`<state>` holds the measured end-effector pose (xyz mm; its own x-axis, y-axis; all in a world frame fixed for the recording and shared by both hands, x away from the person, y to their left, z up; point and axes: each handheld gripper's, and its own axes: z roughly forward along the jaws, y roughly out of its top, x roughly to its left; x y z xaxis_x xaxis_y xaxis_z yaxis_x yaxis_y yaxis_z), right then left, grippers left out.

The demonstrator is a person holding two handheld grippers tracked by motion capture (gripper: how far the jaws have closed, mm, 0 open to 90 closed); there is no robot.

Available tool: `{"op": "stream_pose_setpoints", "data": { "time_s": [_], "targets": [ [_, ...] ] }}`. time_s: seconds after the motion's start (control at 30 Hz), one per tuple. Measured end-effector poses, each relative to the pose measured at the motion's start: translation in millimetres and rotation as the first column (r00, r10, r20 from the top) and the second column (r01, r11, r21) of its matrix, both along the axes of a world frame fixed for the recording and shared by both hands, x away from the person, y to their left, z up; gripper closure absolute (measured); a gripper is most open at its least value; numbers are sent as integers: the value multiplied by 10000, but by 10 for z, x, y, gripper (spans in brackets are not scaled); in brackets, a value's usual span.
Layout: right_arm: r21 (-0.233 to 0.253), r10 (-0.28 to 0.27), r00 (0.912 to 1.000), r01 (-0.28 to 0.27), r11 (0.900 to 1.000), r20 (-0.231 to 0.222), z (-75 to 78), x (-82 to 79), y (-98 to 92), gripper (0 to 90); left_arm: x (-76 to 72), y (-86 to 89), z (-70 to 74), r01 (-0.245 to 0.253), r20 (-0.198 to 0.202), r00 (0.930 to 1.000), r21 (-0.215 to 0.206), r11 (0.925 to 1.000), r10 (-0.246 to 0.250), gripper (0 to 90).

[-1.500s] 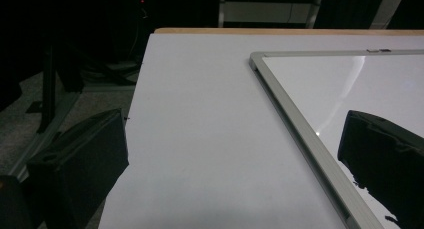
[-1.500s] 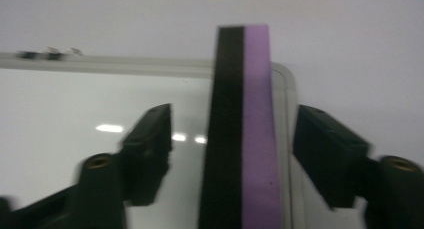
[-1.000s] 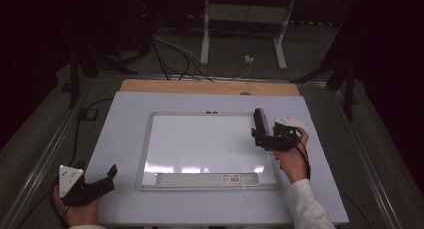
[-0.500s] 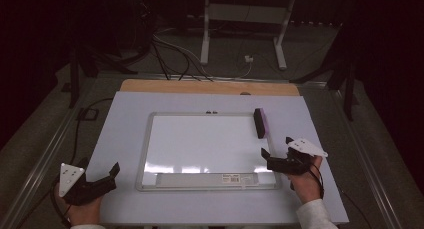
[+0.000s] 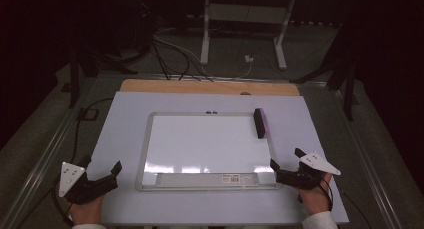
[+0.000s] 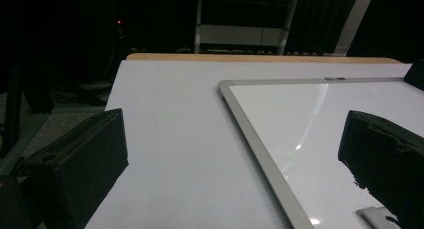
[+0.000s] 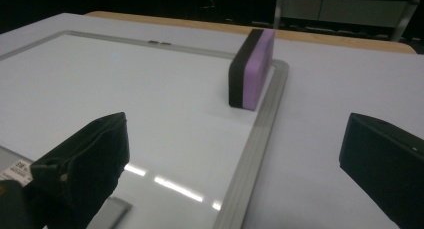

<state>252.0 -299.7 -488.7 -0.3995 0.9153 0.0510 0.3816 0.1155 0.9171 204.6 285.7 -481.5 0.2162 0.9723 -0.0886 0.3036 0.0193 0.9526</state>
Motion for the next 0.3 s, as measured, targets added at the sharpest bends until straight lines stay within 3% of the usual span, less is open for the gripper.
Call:
{"op": "stream_pose_setpoints", "data": {
  "time_s": [0.3],
  "targets": [
    [-122, -128, 9999, 128, 9998, -15, -48, -52, -41, 0, 21, -8, -16, -130, -83, 9999, -114, 9998, 129, 4]
  ]
}}
